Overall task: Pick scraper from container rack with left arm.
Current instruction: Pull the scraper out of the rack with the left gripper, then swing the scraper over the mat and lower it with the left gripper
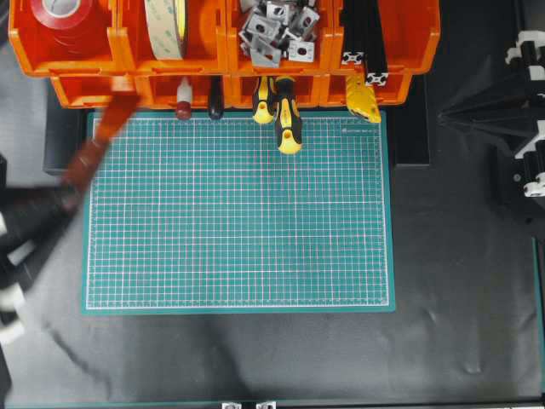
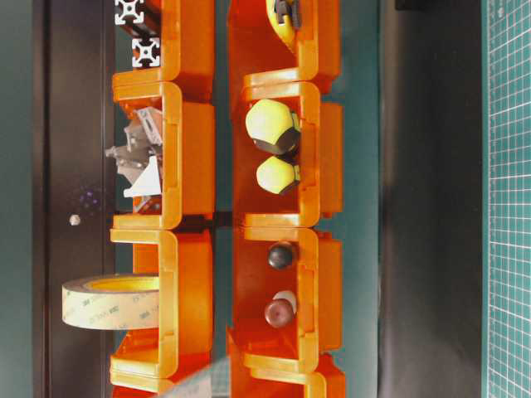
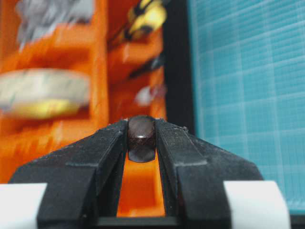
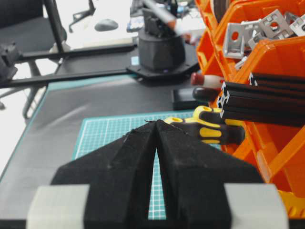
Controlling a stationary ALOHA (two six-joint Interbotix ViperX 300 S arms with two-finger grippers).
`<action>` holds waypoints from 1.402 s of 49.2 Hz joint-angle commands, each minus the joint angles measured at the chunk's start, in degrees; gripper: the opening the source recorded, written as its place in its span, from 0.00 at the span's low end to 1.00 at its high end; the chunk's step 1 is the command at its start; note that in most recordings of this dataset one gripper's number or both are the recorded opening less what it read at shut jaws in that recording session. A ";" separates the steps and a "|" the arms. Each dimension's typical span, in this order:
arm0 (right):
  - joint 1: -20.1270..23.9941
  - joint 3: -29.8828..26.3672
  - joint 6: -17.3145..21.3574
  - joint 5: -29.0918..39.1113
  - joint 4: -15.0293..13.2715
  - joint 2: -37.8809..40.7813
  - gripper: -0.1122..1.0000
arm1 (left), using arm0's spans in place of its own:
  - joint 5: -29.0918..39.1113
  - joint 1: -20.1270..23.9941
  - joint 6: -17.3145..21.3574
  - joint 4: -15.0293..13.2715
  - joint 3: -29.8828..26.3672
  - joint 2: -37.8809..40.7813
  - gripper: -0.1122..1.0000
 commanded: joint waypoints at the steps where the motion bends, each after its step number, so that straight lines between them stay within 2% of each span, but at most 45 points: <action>1: -0.18 -1.85 0.00 -0.53 0.09 0.26 0.11 | -7.21 0.09 1.23 0.35 -3.43 1.32 0.28; 13: -0.18 -2.02 0.09 -0.44 0.09 -0.44 0.11 | -20.92 5.27 3.87 0.35 -2.81 4.57 0.28; 19: -0.18 -2.11 0.09 -0.44 0.09 -0.79 0.11 | -31.29 8.35 4.13 0.35 1.05 4.57 0.28; 24: -0.09 -2.29 0.09 -0.44 0.09 -1.14 0.11 | -37.00 10.55 4.22 0.35 4.83 4.57 0.28; 33: -0.18 -2.64 0.18 -0.09 0.18 -1.67 0.11 | -42.01 13.71 5.27 0.35 10.20 5.27 0.28; 39: -0.18 -2.81 0.62 0.09 1.76 -2.37 0.11 | -43.95 15.47 9.58 0.35 12.92 6.06 0.28; 48: -0.26 -3.16 2.55 2.72 2.11 -2.90 0.11 | -49.31 20.57 16.70 0.35 13.89 7.29 0.28; 53: -0.44 -3.16 3.96 3.34 2.11 -2.99 0.11 | -53.70 23.38 18.98 0.35 14.24 8.17 0.28; 61: -0.62 -3.16 4.66 3.34 2.11 -2.99 0.11 | -57.48 26.63 19.34 0.35 15.47 9.32 0.28; 69: -0.62 -3.25 4.66 3.34 2.11 -2.99 0.11 | -58.01 27.33 19.34 0.35 17.67 9.40 0.28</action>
